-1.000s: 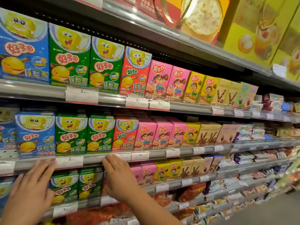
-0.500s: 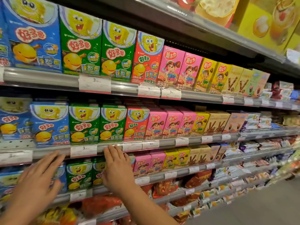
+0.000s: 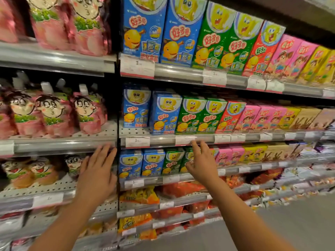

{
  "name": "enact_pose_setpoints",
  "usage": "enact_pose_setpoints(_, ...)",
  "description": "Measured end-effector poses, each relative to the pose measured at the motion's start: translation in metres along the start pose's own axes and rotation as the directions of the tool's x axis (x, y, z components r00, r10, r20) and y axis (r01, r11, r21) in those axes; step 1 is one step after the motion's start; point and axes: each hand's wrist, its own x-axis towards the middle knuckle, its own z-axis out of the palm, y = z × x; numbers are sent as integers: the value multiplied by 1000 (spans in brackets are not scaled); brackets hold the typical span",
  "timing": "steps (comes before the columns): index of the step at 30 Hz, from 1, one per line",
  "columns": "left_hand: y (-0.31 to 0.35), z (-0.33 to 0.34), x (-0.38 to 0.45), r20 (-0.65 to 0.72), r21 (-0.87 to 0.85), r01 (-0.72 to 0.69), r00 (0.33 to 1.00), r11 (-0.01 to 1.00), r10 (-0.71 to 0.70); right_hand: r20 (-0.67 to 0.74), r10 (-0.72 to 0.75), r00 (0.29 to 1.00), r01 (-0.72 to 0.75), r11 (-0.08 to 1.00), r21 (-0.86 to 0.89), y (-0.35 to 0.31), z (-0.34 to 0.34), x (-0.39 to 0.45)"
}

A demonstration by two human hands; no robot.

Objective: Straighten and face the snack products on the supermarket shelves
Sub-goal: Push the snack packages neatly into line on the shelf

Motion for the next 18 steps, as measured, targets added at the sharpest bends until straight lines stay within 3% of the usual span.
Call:
enact_pose_setpoints(4,-10,-2,1,26,-72,-14,1000,997,16,-39,-225,974,226,974,17,-59,-2,-17)
enact_pose_setpoints(7,-15,-4,0,31,-140,-40,999,989,44,-59,-398,915,402,913,73,-111,10,-27)
enact_pose_setpoints(12,-34,-14,-4,34,-210,-72,996,975,81,-96,-521,848,529,839,126,-178,28,-29)
enact_pose_setpoints(18,-79,-35,-47,-73,-227,148,983,962,-169,-122,-649,751,661,735,155,-234,46,-31)
